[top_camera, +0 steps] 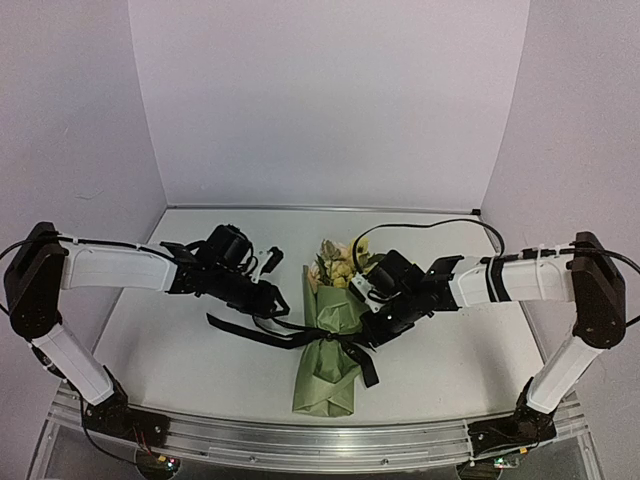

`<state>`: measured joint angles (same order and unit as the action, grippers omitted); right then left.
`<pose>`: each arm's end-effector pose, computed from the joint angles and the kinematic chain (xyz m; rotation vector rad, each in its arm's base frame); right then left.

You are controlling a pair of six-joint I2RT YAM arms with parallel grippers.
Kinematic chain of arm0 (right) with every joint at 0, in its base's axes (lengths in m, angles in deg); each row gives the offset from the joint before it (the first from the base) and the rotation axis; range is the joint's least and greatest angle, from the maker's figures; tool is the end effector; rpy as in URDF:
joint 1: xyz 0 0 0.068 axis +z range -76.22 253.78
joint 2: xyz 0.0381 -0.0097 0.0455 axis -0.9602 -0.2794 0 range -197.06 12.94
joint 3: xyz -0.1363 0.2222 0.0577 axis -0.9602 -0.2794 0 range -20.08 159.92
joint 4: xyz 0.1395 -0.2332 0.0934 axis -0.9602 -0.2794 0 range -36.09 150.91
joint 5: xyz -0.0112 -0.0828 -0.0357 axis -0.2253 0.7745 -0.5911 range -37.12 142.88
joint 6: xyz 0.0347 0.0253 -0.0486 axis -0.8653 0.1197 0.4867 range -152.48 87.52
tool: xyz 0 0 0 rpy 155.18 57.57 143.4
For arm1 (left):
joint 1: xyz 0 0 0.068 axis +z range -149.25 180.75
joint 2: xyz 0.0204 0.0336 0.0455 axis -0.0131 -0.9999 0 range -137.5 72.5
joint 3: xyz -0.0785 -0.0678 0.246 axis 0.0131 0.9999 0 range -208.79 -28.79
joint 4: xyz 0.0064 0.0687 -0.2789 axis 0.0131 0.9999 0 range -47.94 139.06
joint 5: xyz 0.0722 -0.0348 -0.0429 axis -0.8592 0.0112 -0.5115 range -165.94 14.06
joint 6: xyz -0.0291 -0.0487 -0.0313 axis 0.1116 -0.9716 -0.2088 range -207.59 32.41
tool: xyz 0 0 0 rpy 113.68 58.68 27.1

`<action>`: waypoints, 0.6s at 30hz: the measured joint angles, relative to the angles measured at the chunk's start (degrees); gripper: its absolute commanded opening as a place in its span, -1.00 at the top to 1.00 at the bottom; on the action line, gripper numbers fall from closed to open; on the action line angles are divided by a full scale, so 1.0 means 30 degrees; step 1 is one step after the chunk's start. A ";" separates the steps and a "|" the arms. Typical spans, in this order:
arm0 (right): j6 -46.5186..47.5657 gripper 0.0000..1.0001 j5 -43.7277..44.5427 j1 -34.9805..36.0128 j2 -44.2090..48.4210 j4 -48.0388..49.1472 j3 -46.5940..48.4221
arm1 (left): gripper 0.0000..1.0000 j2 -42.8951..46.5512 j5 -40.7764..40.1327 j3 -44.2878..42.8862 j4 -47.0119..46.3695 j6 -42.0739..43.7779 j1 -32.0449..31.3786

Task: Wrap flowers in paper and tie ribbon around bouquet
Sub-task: Tie the half-tied ribbon around the folded bouquet.

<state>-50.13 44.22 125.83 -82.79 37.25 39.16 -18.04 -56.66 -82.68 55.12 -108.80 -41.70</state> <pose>0.2167 0.2902 0.1488 -0.8629 2.6001 0.5874 0.2510 -0.2523 0.1640 0.6333 2.5060 -0.8710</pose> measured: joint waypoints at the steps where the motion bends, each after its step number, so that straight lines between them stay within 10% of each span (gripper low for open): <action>1: 0.0007 0.88 -0.0001 0.0000 0.0000 0.0007 0.0012 | 0.23 -0.0055 -0.0011 -0.0187 -0.0003 0.0183 -0.0450; 18: -0.0038 1.00 0.0417 0.0007 0.0009 0.0398 -0.0227 | 0.50 -0.5108 -0.0337 -0.5041 -0.0277 0.5197 -0.4428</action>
<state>-50.25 45.47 125.85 -82.76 38.44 38.48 -33.36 -57.67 -97.81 54.29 -93.21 -54.98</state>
